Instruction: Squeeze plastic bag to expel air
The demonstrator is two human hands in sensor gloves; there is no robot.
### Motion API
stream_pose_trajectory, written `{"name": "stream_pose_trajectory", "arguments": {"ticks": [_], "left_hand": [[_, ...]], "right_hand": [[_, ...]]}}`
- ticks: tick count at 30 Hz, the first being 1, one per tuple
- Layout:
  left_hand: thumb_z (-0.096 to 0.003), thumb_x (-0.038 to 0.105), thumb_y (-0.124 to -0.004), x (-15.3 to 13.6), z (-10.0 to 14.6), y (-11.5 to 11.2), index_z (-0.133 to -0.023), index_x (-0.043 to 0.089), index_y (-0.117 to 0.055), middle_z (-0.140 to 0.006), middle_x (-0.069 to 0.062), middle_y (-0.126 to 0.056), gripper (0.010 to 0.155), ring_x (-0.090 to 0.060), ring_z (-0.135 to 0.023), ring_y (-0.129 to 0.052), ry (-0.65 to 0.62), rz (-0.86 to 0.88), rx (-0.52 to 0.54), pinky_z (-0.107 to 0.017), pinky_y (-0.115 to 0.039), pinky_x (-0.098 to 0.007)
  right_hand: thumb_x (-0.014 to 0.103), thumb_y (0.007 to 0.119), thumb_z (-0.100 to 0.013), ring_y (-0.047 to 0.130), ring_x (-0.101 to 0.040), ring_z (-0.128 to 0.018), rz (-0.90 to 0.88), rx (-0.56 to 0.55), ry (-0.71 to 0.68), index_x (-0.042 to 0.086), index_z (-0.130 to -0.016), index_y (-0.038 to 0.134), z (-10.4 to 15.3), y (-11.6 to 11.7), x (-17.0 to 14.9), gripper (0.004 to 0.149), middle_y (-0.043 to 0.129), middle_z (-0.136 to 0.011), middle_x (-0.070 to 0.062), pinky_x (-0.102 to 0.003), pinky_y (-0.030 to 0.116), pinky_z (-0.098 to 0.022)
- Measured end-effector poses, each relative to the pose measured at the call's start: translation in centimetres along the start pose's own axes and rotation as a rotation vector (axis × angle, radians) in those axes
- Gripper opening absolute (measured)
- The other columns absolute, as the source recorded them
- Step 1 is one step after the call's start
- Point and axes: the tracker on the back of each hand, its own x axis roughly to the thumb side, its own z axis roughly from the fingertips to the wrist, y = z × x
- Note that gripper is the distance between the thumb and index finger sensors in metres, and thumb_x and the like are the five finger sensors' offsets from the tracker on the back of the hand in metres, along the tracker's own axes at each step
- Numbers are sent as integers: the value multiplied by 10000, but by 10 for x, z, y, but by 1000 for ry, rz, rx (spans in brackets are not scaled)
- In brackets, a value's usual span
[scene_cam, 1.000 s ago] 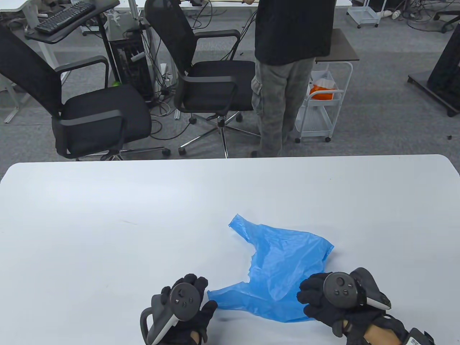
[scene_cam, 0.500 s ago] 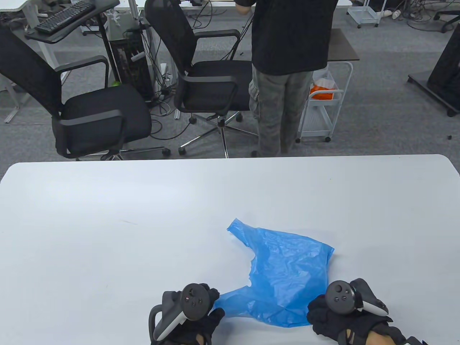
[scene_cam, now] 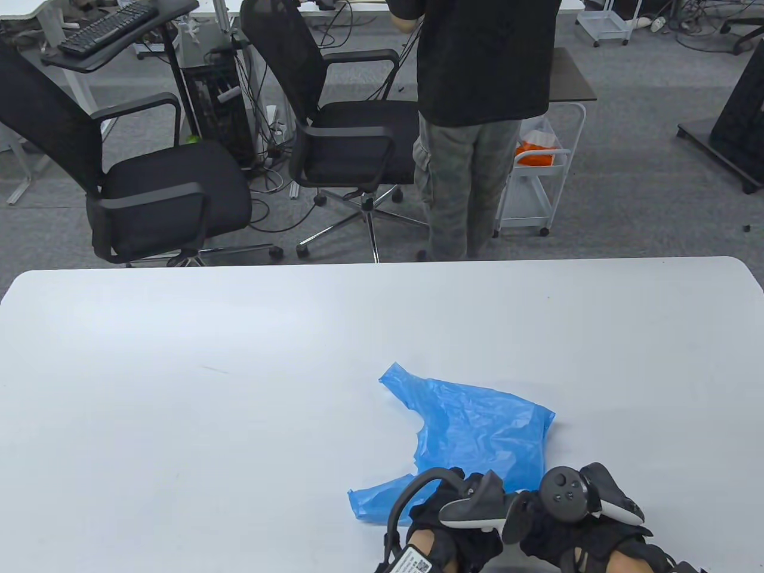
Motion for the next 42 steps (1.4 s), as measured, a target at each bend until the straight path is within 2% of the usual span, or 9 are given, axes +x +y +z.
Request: {"name": "stream_pose_trajectory", "arguments": {"ticks": [6, 8, 13, 20, 28, 33, 36, 39, 42], "left_hand": [[-396, 477, -683, -11, -18, -25, -993, 388, -507, -1095, 94, -410, 629, -246, -1095, -422, -15, 105, -124, -801, -423, -550], [-395, 486, -680, -13, -16, -32, -992, 422, -433, -1091, 118, -334, 649, -210, -1092, -339, -16, 68, -132, -801, -419, -539], [-393, 493, -676, -26, -4, -44, -975, 505, -362, -1094, 150, -278, 662, -192, -1091, -294, 4, 49, -132, -802, -418, -527], [-394, 486, -677, -74, 32, -62, -953, 541, -442, -1091, 160, -339, 609, -177, -1085, -347, 93, 128, -114, -803, -426, -490], [-391, 481, -689, -126, 78, -81, -914, 523, -600, -1065, 162, -488, 532, -148, -1067, -480, 222, 219, -76, -790, -453, -523], [-390, 482, -695, -131, 83, -84, -899, 492, -659, -1056, 151, -512, 509, -153, -1057, -481, 233, 295, -70, -783, -453, -534], [-388, 484, -696, -129, 82, -82, -885, 479, -684, -1046, 139, -543, 497, -164, -1050, -511, 242, 285, -61, -782, -464, -532], [-389, 483, -696, -130, 82, -83, -885, 470, -691, -1046, 134, -543, 496, -171, -1049, -507, 240, 303, -58, -780, -460, -536], [-389, 484, -694, -130, 82, -84, -889, 465, -686, -1049, 131, -533, 501, -172, -1052, -494, 236, 313, -57, -780, -452, -539]], "right_hand": [[533, 701, -406, 402, -136, -1059, 4, 7, 3, 396, -892, 701, 0, -1, 0, 506, 503, -1075, 142, -475, 428, -773], [531, 703, -406, 411, -136, -1057, 2, 5, 4, 397, -889, 708, 0, -1, 0, 501, 510, -1073, 143, -474, 433, -771], [533, 710, -405, 457, -119, -1045, 5, -16, 19, 400, -869, 738, -1, -2, 0, 483, 553, -1057, 155, -463, 472, -761], [535, 709, -406, 469, -108, -1042, 0, -26, 29, 401, -859, 747, -1, -2, -1, 474, 567, -1050, 165, -456, 482, -758], [535, 710, -406, 472, -92, -1041, -7, -28, 35, 403, -854, 752, -1, -3, -1, 470, 571, -1047, 177, -451, 480, -759], [536, 708, -404, 469, -88, -1039, -13, -29, 37, 404, -848, 754, -2, -3, -1, 465, 570, -1044, 182, -450, 472, -761], [518, 722, -404, 444, -123, -1053, -28, 60, 4, 371, -871, 746, -3, -10, 0, 490, 556, -1063, 145, -480, 449, -767], [517, 738, -390, 573, -191, -1025, -79, -130, -70, 367, -857, 775, 3, -36, 4, 492, 644, -1041, 111, -467, 518, -740], [510, 748, -390, 526, -195, -1047, -80, -189, -86, 383, -888, 740, 0, -51, 12, 513, 593, -1071, 121, -476, 491, -751]]}}
